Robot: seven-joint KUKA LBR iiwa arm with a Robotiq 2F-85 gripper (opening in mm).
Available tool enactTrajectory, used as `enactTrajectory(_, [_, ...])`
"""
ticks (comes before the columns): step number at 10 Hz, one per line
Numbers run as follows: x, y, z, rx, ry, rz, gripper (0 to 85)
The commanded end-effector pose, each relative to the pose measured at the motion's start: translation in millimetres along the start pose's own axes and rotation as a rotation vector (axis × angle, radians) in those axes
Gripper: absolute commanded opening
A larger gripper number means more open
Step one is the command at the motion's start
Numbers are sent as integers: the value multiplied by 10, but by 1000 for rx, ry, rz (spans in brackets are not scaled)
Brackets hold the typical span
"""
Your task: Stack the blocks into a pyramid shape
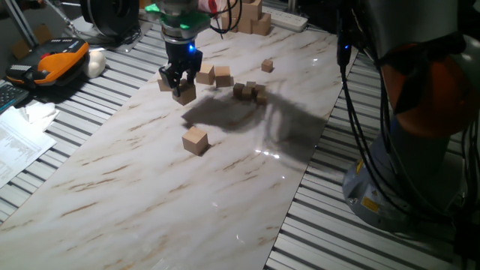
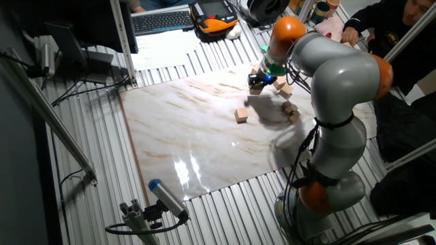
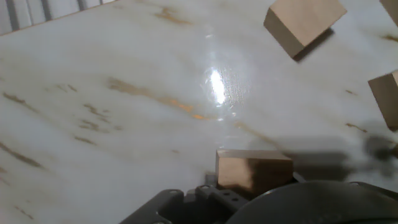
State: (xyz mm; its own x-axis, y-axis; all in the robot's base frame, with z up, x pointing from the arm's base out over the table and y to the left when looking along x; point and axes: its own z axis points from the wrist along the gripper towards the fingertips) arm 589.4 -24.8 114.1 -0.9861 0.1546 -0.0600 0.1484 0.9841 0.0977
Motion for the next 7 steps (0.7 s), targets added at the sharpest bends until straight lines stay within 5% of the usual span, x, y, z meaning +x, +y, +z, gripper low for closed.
enactTrajectory(1, [0,2,-1,19,-14,13,0])
enactTrajectory(7, [328,393,278,-45,-9,73,0])
